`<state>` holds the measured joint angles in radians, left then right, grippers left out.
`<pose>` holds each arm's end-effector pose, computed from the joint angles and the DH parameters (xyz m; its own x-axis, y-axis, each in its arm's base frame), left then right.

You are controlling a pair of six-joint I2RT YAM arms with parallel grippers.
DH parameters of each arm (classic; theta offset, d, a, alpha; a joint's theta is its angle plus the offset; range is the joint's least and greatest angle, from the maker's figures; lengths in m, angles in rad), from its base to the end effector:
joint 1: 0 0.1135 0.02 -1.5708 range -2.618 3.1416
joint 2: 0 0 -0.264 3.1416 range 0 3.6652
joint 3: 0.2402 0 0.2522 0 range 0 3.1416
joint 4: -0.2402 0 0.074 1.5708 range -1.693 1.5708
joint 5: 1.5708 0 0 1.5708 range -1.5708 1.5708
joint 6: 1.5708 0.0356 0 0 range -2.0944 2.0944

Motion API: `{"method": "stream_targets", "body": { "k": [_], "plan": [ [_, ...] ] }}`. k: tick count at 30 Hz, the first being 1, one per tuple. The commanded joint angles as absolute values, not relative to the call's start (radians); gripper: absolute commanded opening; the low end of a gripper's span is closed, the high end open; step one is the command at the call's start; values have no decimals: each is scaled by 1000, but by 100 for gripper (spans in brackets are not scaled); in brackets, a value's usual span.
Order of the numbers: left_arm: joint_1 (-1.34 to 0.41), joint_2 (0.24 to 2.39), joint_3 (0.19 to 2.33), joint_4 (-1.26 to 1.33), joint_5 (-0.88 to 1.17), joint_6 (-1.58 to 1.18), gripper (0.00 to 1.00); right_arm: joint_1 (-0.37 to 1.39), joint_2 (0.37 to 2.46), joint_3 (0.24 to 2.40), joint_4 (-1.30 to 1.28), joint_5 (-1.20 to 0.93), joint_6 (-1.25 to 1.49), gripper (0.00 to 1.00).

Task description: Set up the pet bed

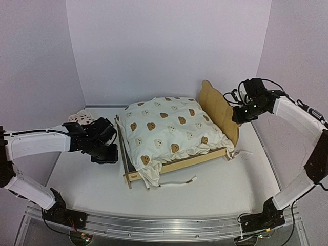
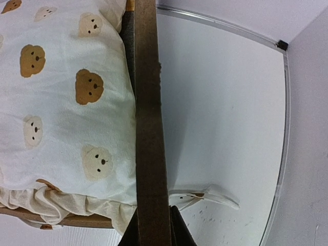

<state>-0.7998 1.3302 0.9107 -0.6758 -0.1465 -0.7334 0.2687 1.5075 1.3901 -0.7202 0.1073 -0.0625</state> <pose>0.1816 -0.1794 0.2278 -0.9041 -0.0198 -0.4270 0.0778 0.9746 -0.2100 0.3161 0.0831 0.3266 -0.7028 -0.2579 -0.6630 -0.2392 0.9634 -0.1212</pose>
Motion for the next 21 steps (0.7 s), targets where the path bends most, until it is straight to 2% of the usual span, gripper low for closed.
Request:
{"method": "stream_targets", "body": {
  "k": [1, 12, 14, 15, 18, 21],
  "plan": [
    [-802, 1400, 902, -478, -179, -704, 27, 241, 1393, 1305, -853, 361, 177, 0],
    [-742, 1638, 1024, -237, -156, -567, 24, 242, 1213, 1127, -924, 111, 430, 0],
    [-715, 1669, 1051, -237, -170, -552, 24, 242, 1209, 1135, -924, 90, 421, 9],
    [-706, 1675, 1057, -242, -175, -548, 24, 242, 1209, 1145, -927, 99, 412, 18],
    [-691, 1651, 1050, -264, -196, -537, 27, 242, 1204, 1197, -966, 149, 375, 39],
    [-687, 1598, 1053, -338, -240, -526, 34, 242, 1189, 1261, -1003, 211, 339, 62]
  ]
}}
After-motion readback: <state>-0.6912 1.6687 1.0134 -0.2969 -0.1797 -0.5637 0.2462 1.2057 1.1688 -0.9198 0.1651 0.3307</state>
